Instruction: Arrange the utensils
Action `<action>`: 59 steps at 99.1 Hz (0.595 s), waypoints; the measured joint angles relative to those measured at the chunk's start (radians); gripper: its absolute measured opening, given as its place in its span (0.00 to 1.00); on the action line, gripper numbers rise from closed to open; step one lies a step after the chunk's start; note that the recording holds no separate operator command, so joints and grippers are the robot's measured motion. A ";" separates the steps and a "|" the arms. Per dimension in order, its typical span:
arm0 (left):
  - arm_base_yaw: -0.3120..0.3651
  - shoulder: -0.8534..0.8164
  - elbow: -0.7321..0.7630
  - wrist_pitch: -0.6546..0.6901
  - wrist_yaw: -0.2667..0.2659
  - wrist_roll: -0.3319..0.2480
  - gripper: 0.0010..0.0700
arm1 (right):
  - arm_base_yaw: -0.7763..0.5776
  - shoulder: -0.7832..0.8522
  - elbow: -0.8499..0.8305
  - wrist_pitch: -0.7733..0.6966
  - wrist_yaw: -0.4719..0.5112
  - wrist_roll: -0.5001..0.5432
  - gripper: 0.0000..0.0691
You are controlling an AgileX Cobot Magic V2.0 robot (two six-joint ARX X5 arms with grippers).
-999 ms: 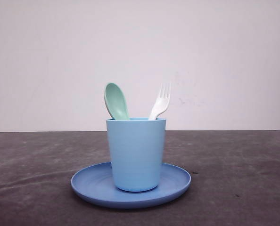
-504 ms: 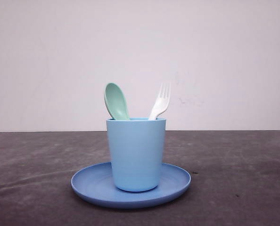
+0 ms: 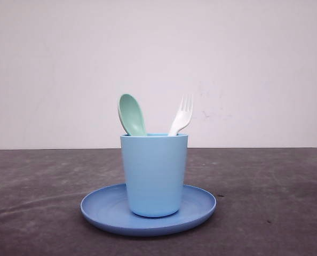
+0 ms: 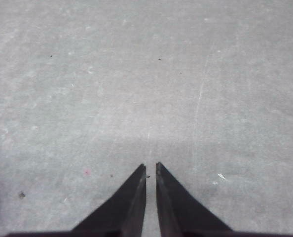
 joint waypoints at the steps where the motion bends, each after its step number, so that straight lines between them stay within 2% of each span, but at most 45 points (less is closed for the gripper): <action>1: 0.000 0.000 0.000 0.000 0.000 0.000 0.02 | 0.000 0.000 0.000 0.000 0.000 0.000 0.05; 59: 0.000 0.000 0.000 0.003 0.000 0.000 0.02 | 0.000 -0.025 -0.009 0.023 0.002 -0.001 0.05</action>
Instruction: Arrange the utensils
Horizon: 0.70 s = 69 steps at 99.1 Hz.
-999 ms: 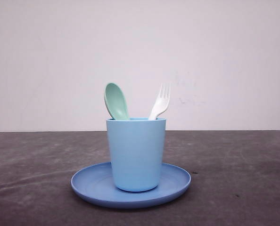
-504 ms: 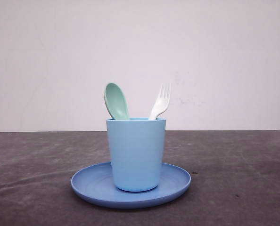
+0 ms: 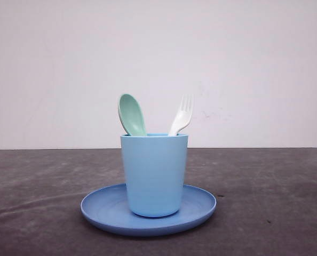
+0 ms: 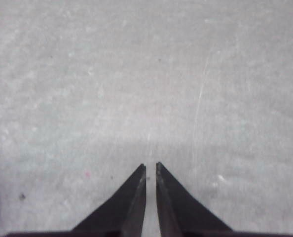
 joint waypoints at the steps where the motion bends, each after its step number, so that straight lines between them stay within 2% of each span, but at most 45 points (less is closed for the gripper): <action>1: 0.000 0.000 0.000 0.000 0.000 0.000 0.02 | 0.000 -0.005 -0.003 0.006 0.002 -0.002 0.05; 13: 0.000 0.000 0.000 0.000 0.000 0.000 0.02 | 0.000 -0.109 -0.086 0.085 0.006 -0.051 0.05; 30: 0.000 0.000 0.000 0.000 0.000 0.000 0.02 | -0.012 -0.313 -0.311 0.192 0.005 -0.077 0.05; 50: 0.000 0.000 0.000 0.000 0.000 0.000 0.02 | -0.028 -0.554 -0.565 0.287 -0.058 -0.077 0.05; 69: 0.000 0.000 0.000 0.000 0.000 0.000 0.02 | -0.048 -0.626 -0.698 0.396 -0.084 -0.076 0.05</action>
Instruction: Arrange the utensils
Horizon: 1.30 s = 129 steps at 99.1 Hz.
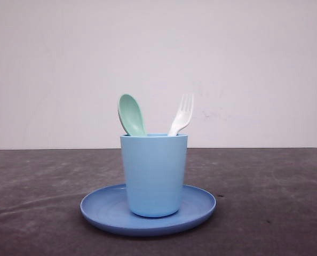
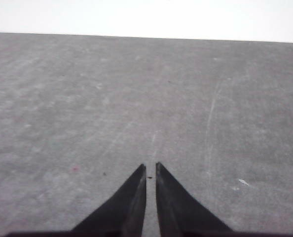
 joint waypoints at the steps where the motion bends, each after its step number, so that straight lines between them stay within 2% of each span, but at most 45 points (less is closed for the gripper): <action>1: 0.000 0.000 0.000 0.000 0.000 0.000 0.02 | 0.000 0.001 -0.002 0.009 -0.001 0.000 0.05; 115: -0.002 0.000 0.000 0.000 -0.002 0.000 0.02 | -0.006 0.002 -0.014 0.042 0.007 -0.002 0.05; 129: -0.017 -0.019 -0.048 0.043 -0.002 0.000 0.02 | -0.006 0.002 -0.014 0.043 0.007 -0.002 0.05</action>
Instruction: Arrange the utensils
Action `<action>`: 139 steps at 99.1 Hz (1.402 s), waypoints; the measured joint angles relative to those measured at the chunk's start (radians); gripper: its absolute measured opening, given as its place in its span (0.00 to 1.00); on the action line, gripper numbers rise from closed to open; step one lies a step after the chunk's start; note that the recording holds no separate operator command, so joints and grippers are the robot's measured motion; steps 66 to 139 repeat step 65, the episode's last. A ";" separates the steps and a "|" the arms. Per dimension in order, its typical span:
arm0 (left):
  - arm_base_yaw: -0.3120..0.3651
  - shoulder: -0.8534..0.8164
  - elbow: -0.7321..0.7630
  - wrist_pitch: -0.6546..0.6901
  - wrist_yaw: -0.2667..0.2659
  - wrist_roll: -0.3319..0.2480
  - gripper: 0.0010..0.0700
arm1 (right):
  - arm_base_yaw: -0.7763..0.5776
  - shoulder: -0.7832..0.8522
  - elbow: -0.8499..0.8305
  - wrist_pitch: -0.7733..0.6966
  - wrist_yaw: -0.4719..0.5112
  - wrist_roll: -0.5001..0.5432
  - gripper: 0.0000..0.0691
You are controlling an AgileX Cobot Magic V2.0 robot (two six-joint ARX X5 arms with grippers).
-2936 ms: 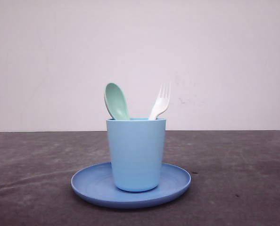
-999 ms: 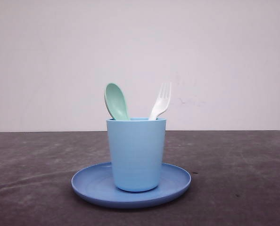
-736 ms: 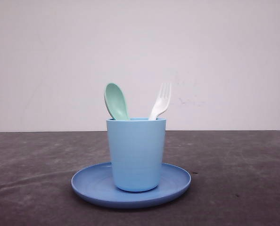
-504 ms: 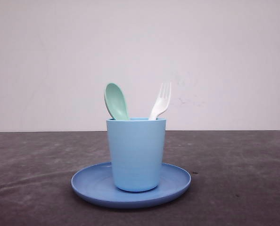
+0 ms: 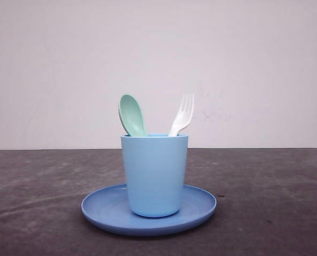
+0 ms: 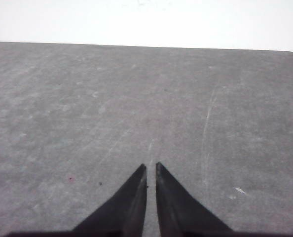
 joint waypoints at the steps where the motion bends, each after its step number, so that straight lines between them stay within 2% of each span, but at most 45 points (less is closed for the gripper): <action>1: -0.001 0.001 -0.003 0.010 -0.002 0.000 0.02 | 0.000 0.000 0.000 0.000 -0.001 0.000 0.05; 12: -0.006 -0.003 -0.024 0.059 -0.001 0.000 0.02 | 0.000 0.000 -0.001 0.000 -0.001 -0.002 0.05; 139: -0.013 -0.002 -0.024 0.059 -0.006 0.000 0.02 | 0.000 0.000 -0.001 -0.001 -0.001 -0.006 0.05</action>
